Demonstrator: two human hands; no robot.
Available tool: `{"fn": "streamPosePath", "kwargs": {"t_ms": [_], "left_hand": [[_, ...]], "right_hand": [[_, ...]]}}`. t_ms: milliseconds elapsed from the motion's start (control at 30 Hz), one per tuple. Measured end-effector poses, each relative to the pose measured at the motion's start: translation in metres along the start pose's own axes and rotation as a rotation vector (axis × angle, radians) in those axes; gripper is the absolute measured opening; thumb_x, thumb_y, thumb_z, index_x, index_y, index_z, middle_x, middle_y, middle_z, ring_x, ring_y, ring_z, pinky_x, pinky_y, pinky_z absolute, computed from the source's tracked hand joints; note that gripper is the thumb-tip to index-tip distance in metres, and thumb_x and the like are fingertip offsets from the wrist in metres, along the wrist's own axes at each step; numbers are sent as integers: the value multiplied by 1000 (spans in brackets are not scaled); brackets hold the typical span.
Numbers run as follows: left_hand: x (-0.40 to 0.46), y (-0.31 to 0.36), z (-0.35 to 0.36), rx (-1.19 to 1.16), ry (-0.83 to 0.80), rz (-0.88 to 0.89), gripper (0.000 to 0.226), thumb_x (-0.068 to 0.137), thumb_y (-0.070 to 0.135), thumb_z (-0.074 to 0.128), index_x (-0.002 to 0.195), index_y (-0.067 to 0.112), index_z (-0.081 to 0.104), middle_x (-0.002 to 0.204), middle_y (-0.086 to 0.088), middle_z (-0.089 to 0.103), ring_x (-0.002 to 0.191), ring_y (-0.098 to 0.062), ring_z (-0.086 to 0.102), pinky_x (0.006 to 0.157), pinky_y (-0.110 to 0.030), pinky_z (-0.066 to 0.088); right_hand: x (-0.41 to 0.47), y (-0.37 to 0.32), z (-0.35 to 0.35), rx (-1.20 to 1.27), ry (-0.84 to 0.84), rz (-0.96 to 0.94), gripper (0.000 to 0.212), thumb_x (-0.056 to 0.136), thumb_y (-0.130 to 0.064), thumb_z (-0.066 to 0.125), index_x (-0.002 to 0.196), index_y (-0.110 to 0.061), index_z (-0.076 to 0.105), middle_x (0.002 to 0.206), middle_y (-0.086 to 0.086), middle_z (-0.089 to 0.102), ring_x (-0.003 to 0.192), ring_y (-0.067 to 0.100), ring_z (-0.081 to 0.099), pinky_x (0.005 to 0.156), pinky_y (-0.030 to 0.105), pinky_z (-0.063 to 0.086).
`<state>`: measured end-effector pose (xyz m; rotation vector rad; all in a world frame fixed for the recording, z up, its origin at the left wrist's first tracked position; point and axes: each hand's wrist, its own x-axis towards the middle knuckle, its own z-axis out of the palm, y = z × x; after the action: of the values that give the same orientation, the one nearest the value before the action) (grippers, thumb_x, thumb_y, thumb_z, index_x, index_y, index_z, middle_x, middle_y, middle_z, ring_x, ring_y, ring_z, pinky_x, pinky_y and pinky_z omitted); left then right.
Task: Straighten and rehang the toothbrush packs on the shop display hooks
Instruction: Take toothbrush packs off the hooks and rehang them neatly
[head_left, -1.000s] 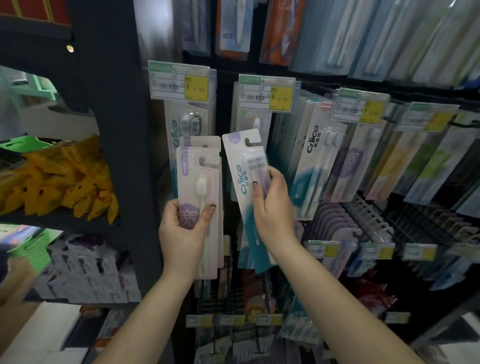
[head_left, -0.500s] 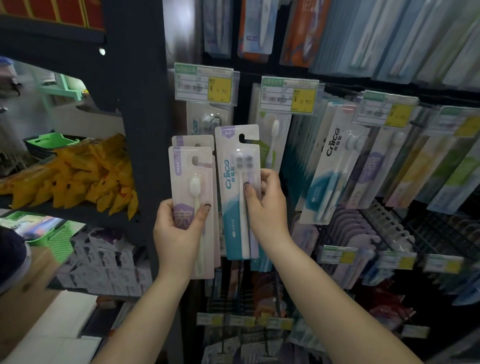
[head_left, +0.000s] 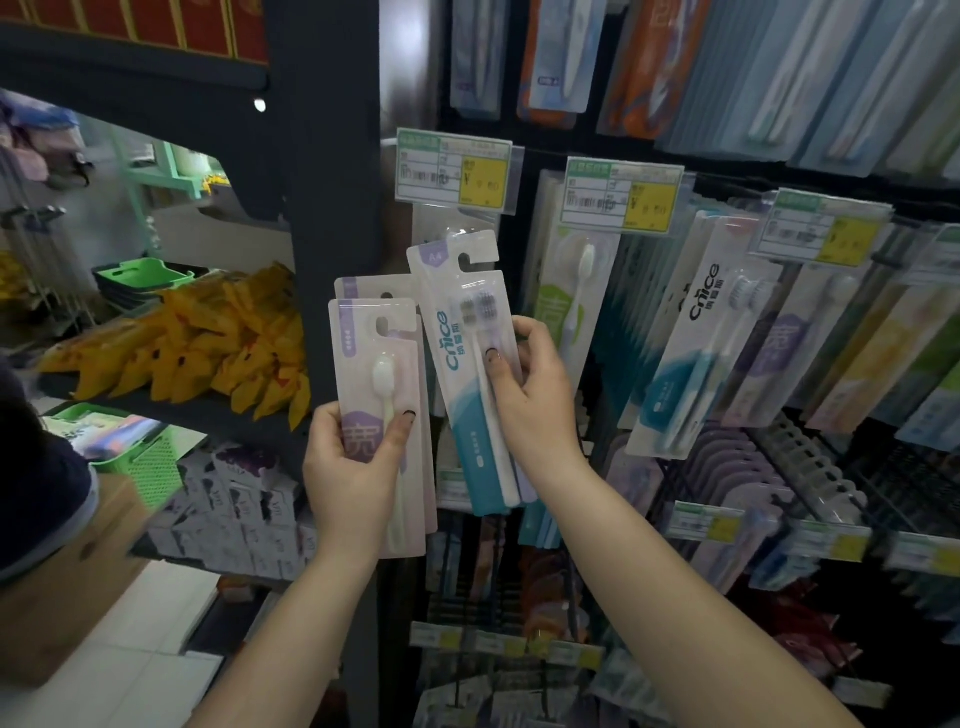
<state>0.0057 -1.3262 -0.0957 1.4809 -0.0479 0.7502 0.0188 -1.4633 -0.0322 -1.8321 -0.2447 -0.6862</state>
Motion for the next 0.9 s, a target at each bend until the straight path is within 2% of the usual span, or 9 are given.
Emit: {"fn": "streamPosePath", "kwargs": {"t_ms": [167, 433, 567, 700, 900], "left_hand": [[2, -1, -7, 5, 28, 8, 26, 76, 23, 72, 81, 29, 46, 78, 7, 55, 63, 6, 53, 58, -8, 44], [4, -1, -11, 11, 38, 4, 25, 74, 29, 70, 82, 30, 46, 79, 6, 55, 65, 4, 53, 58, -9, 44], [3, 0, -10, 5, 43, 3, 25, 74, 31, 69, 82, 30, 46, 77, 7, 54, 63, 4, 52, 58, -10, 44], [4, 1, -9, 11, 45, 23, 27, 77, 23, 71, 82, 30, 45, 77, 9, 54, 63, 7, 53, 57, -8, 44], [4, 1, -9, 7, 45, 27, 27, 77, 22, 70, 81, 30, 45, 76, 8, 53, 62, 7, 53, 56, -8, 43]], "right_hand": [[6, -7, 7, 3, -34, -42, 18, 93, -12, 51, 106, -25, 48, 92, -19, 58, 83, -8, 58, 75, 14, 48], [25, -22, 12, -14, -33, -88, 19, 92, -12, 52, 109, -22, 53, 96, -11, 61, 92, 8, 60, 80, 23, 51], [29, -25, 12, -12, -26, -106, 17, 92, -13, 53, 107, -20, 54, 96, -9, 61, 88, 6, 60, 76, 17, 48], [30, -28, 10, -2, -6, -123, 15, 92, -14, 54, 104, -23, 52, 90, -16, 58, 83, -4, 57, 70, 8, 45], [33, -32, 12, 56, 25, -92, 12, 92, -14, 54, 101, -22, 50, 88, -16, 58, 81, -3, 57, 67, 6, 45]]}}
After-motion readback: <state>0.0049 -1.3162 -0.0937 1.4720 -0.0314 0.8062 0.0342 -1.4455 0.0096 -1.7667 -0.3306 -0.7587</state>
